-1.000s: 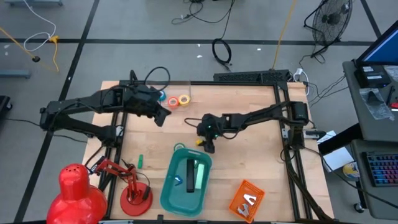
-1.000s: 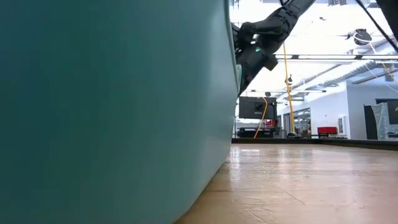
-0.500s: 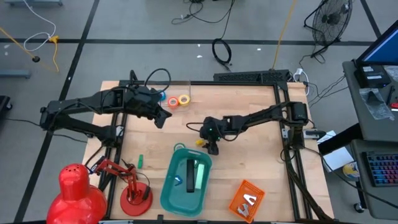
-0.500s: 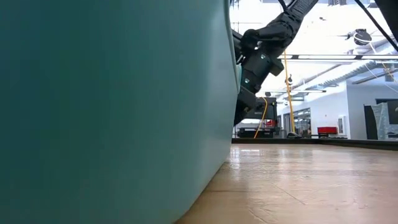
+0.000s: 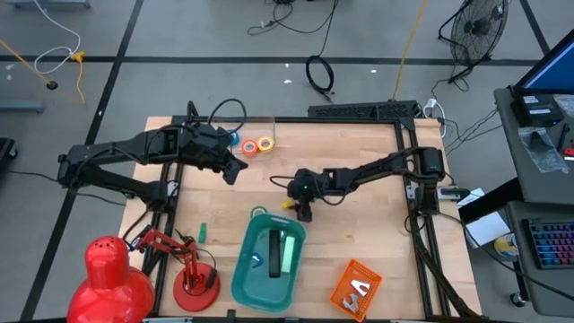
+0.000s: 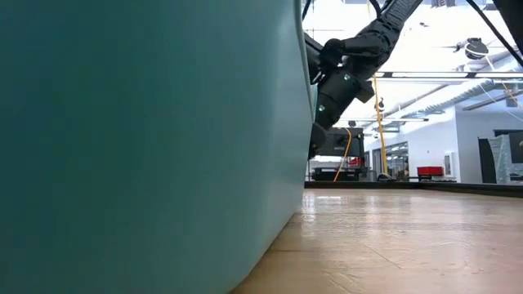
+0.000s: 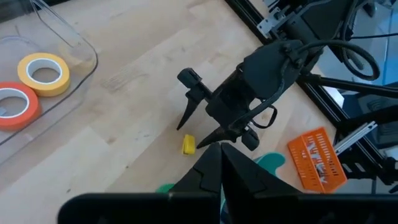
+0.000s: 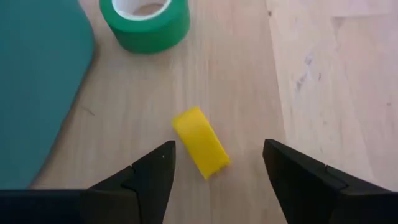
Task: Pick and place Stapler, Stapler remover, tape
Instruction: Put the yellow stapler into the green bin
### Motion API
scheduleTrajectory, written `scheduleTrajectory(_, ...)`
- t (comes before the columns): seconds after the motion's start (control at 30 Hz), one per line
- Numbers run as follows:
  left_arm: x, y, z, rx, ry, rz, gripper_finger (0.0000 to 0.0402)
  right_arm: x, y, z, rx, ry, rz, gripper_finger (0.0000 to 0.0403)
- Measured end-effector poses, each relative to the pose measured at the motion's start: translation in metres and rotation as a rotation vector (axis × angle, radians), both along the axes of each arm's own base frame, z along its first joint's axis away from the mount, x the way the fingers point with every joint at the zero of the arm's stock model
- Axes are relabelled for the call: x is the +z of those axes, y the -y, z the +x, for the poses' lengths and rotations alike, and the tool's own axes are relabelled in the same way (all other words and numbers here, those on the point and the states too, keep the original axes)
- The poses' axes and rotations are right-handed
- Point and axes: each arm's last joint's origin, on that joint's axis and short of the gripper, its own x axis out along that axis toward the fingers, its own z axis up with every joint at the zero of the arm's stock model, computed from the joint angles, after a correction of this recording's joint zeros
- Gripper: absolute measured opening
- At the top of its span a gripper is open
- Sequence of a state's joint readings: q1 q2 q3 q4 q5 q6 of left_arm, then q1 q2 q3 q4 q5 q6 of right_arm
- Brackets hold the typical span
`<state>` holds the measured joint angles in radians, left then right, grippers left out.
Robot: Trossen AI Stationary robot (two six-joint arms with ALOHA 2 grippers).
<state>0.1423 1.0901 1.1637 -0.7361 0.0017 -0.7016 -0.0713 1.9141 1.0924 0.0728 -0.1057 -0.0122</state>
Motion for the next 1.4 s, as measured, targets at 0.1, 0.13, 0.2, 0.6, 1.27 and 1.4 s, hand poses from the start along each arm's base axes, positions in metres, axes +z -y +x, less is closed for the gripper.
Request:
scheduleTrajectory(0.1,0.000,0.001,0.000,0.000,0.001,-0.005,0.0003,0.001,-0.003,0.001,0.005,0.015,0.008,0.0225)
scheduleTrajectory(0.13,0.000,0.002,0.000,-0.002,0.001,-0.006,0.0002,0.001,-0.004,0.002,0.015,0.021,0.016,0.0222)
scheduleTrajectory(0.2,0.000,0.002,0.000,-0.001,0.001,-0.010,0.0006,-0.005,-0.008,0.004,0.037,0.026,0.037,0.0217)
scheduleTrajectory(0.6,0.000,0.008,0.001,-0.014,0.003,-0.026,0.0010,-0.026,-0.023,0.008,-0.021,-0.017,0.095,0.0193)
scheduleTrajectory(1.27,0.001,0.013,0.002,0.011,0.006,0.022,0.0010,0.045,-0.001,-0.019,-0.260,-0.027,-0.033,0.0066)
scheduleTrajectory(1.4,0.001,0.014,0.002,0.018,0.004,0.048,0.0005,0.077,0.005,-0.034,-0.331,0.020,-0.012,0.0080)
